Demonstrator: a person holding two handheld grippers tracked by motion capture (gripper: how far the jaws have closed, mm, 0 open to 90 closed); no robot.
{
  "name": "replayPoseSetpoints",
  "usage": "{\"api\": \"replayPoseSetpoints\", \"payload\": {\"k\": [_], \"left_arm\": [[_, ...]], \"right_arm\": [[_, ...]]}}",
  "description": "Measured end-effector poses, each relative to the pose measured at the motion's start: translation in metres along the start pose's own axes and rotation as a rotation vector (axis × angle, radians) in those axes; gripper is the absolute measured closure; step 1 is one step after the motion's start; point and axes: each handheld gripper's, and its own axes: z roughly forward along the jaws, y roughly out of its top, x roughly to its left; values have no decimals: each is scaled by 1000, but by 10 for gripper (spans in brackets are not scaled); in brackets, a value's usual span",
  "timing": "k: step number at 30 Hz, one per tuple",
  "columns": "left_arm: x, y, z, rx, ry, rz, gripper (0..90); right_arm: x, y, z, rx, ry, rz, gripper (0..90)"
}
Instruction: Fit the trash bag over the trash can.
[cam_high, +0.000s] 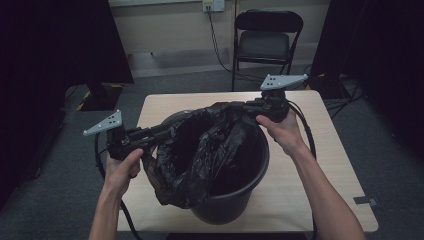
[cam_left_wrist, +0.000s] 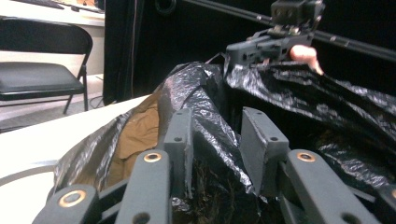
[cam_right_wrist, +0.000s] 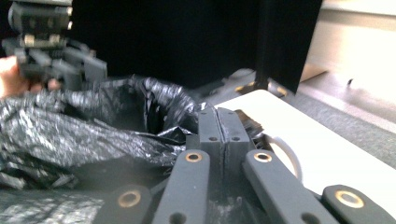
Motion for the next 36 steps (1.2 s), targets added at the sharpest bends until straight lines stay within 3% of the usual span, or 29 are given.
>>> {"api": "replayPoseSetpoints", "payload": {"k": [3, 5, 9, 10, 13, 16, 24, 31, 36], "left_arm": [[1, 13, 11, -3, 3, 22, 565], [6, 20, 24, 29, 25, 42, 537], [16, 19, 42, 93, 72, 23, 645], [16, 17, 43, 86, 52, 16, 658], [15, 14, 37, 58, 42, 10, 680], [12, 13, 32, 57, 53, 22, 691], [6, 4, 18, 4, 52, 5, 674], [1, 2, 12, -1, 60, 5, 667], [-1, 6, 8, 33, 55, 29, 666]], "right_arm": [[-3, 1, -5, -35, 7, 17, 900], [-3, 1, -6, -37, 8, 17, 900], [-1, 0, -14, -56, -3, 12, 900], [-1, -1, -17, -62, -3, 12, 900], [1, -5, -31, -91, -13, 12, 900], [2, -13, -45, -113, -22, 10, 900], [-2, -59, -73, -149, -46, 69, 900], [-8, -88, -63, -99, -38, 94, 900], [-8, -89, -53, -80, -37, 88, 900]]}}
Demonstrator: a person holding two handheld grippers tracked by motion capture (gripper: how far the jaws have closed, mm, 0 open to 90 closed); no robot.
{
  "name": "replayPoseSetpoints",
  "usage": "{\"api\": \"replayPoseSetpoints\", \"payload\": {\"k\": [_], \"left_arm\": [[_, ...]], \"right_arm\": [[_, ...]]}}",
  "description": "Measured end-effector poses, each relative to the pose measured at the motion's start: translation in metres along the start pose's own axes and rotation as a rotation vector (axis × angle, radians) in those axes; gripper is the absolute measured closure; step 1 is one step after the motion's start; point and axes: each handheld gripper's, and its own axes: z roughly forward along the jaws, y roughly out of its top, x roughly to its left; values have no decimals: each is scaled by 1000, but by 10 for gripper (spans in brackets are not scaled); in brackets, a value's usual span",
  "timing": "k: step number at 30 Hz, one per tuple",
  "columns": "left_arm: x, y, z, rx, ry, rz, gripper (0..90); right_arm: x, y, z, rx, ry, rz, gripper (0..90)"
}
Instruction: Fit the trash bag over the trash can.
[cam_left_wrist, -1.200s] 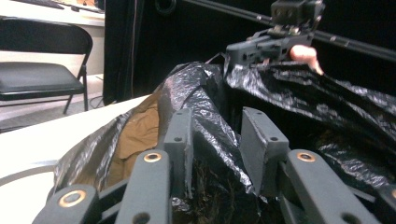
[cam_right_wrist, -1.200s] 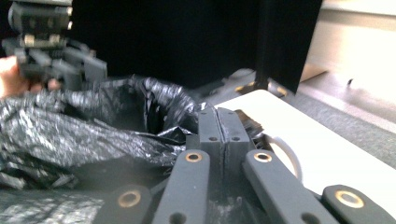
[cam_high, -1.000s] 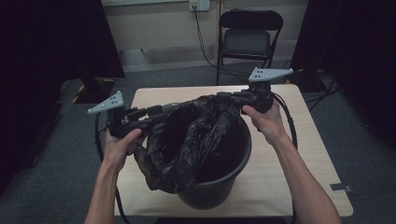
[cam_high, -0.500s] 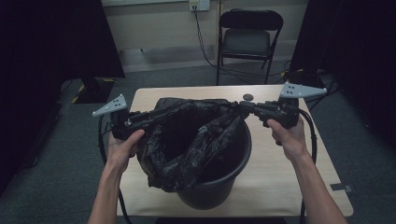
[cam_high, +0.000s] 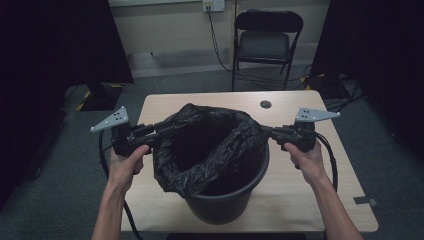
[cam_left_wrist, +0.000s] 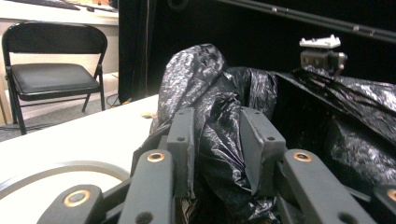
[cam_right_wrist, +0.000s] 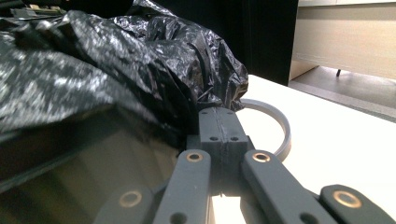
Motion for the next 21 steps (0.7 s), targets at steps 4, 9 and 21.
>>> {"api": "replayPoseSetpoints", "payload": {"k": [4, 9, 21], "left_arm": [[6, 16, 4, -47, 22, -1, 520], [28, 28, 27, -7, 33, -68, 390], [54, -16, 61, 108, -23, -183, 900]], "right_arm": [[-1, 8, 6, 9, -10, -15, 900], [-3, 16, 14, 13, -10, -21, 900], [-4, 3, 3, 12, -38, -25, 890]]}}
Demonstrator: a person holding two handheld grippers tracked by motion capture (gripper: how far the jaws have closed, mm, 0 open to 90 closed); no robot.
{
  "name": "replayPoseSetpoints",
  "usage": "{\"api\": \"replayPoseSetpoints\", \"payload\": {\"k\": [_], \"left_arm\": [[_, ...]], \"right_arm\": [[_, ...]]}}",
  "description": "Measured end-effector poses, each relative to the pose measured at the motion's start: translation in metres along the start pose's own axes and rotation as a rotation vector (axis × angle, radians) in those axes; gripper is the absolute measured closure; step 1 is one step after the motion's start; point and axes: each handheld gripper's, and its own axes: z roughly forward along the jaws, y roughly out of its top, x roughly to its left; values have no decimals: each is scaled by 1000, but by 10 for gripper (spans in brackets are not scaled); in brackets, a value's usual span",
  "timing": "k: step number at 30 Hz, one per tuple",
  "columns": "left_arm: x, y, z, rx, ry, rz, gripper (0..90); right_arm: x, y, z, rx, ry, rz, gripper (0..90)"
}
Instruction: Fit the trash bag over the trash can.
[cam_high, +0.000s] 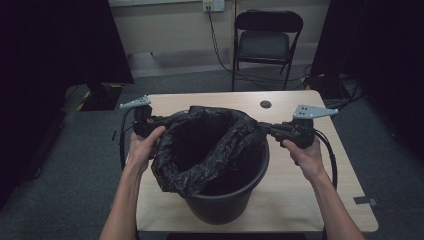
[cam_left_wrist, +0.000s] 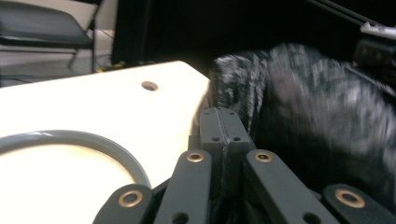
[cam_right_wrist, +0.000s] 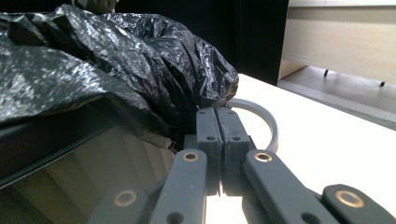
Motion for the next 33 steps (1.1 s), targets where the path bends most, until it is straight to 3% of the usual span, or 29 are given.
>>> {"api": "replayPoseSetpoints", "payload": {"k": [4, 7, 11, 14, 18, 20, 24, 26, 27, 28, 33], "left_arm": [[0, -15, 4, 24, -9, -14, 900], [2, -15, 0, 20, 17, -23, 782], [0, 3, -22, -94, 42, -2, 645], [-9, 19, -35, -145, 37, 50, 623], [-24, 36, -37, -131, 4, 126, 611], [-31, 39, -32, -122, -34, 151, 596], [-36, 36, -17, -43, -46, 193, 533], [-35, 34, -16, -36, -38, 194, 616], [-34, 33, -16, -42, -35, 195, 728], [-34, 33, -17, -48, -31, 193, 771], [-32, 30, -26, -71, -32, 178, 896]], "right_arm": [[4, -1, 2, 8, 13, -7, 890], [6, 0, 4, 15, 15, -15, 820], [3, 6, 1, -8, -45, -2, 565], [-1, 11, -2, -18, -70, 9, 520], [-1, 20, -3, -36, -82, 13, 483], [-1, 25, -3, -44, -87, 18, 471], [0, 32, -2, -55, -96, 14, 452], [1, 36, -2, -57, -99, 13, 443], [1, 38, -3, -60, -99, 12, 437], [1, 39, -4, -65, -99, 12, 434], [2, 44, -6, -79, -100, 6, 426]]}}
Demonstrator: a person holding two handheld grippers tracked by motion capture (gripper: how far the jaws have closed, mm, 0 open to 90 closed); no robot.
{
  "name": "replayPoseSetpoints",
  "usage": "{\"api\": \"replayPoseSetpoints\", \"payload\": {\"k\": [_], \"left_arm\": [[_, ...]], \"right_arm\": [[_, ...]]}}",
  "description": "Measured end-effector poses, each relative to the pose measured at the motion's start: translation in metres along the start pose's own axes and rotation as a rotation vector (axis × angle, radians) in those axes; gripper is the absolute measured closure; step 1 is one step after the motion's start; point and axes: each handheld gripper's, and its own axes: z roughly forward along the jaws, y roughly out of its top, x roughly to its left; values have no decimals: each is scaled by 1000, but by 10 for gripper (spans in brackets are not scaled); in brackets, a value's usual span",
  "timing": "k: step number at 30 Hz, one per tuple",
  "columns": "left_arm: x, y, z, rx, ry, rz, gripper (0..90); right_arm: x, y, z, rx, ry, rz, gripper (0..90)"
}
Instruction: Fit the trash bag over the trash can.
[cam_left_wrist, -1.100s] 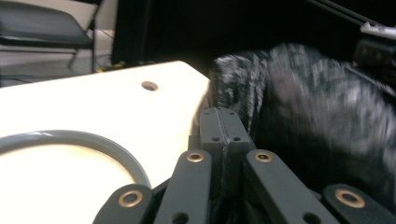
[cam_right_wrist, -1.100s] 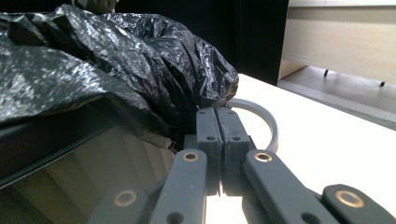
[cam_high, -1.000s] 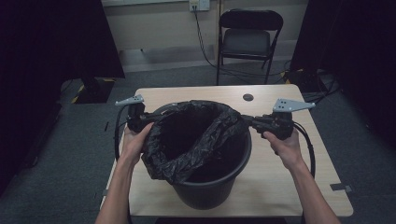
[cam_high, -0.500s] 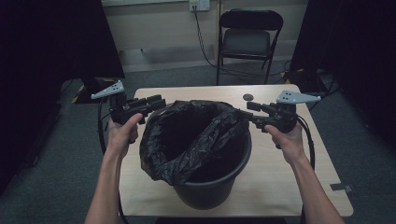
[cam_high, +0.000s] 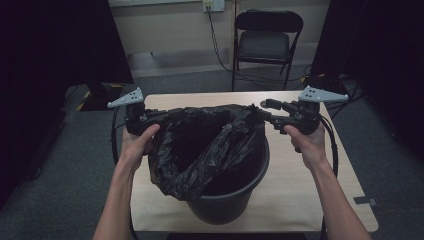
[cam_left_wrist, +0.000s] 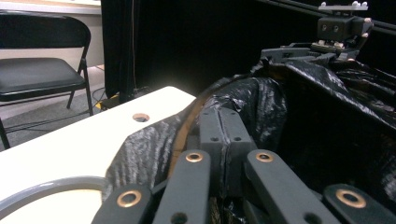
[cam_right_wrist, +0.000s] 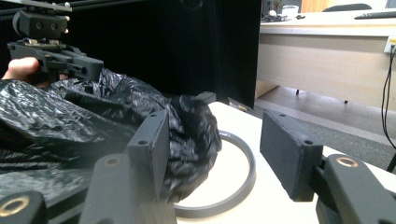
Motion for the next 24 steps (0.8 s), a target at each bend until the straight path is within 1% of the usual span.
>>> {"api": "replayPoseSetpoints", "payload": {"k": [3, 4, 5, 6, 7, 9, 10, 11, 12, 14, 16, 17, 19, 20, 21, 23, 24], "left_arm": [[-3, -4, -8, -13, 5, -3, 898], [-4, -7, -13, -23, 2, -10, 898], [-5, -8, -16, -27, 10, -12, 897], [-7, -10, -20, -30, 17, -12, 897], [-10, -12, -24, -31, 12, -7, 897], [-18, -16, -33, -41, 31, -5, 890], [-21, -17, -36, -45, 22, -5, 889], [-24, -19, -40, -46, 25, 1, 890], [-27, -21, -44, -50, 27, -3, 888], [-29, -22, -48, -51, 3, -11, 845], [-27, -20, -49, -65, -2, -19, 791], [-25, -17, -49, -71, 3, -19, 759], [-19, -10, -46, -94, 10, -27, 712], [-16, -6, -42, -94, 9, -35, 700], [-13, -3, -34, -75, 5, -27, 698], [-11, -2, -22, -33, 26, -18, 702], [-10, -3, -16, -14, 24, -15, 711]], "right_arm": [[2, 2, -1, -6, -1, -3, 415], [3, 3, -1, -7, -2, -2, 409], [3, 4, -1, -7, -5, 0, 399], [4, 4, -1, -6, -6, -1, 395], [4, 5, -1, -5, -9, -2, 392], [4, 7, -1, -7, -8, -3, 389], [5, 8, -1, -8, -8, -6, 386], [5, 9, 0, -8, -7, -5, 385], [6, 10, 1, -7, -3, -3, 385], [8, 13, 3, -11, 11, -5, 384], [10, 15, 6, -9, 20, -9, 382], [12, 16, 8, -9, 27, -7, 381], [15, 20, 13, -12, 39, -9, 379], [17, 23, 15, -16, 50, -10, 375], [20, 27, 16, -21, 57, -14, 373], [26, 35, 21, -26, 76, -22, 357], [27, 38, 23, -31, 84, -25, 351]]}}
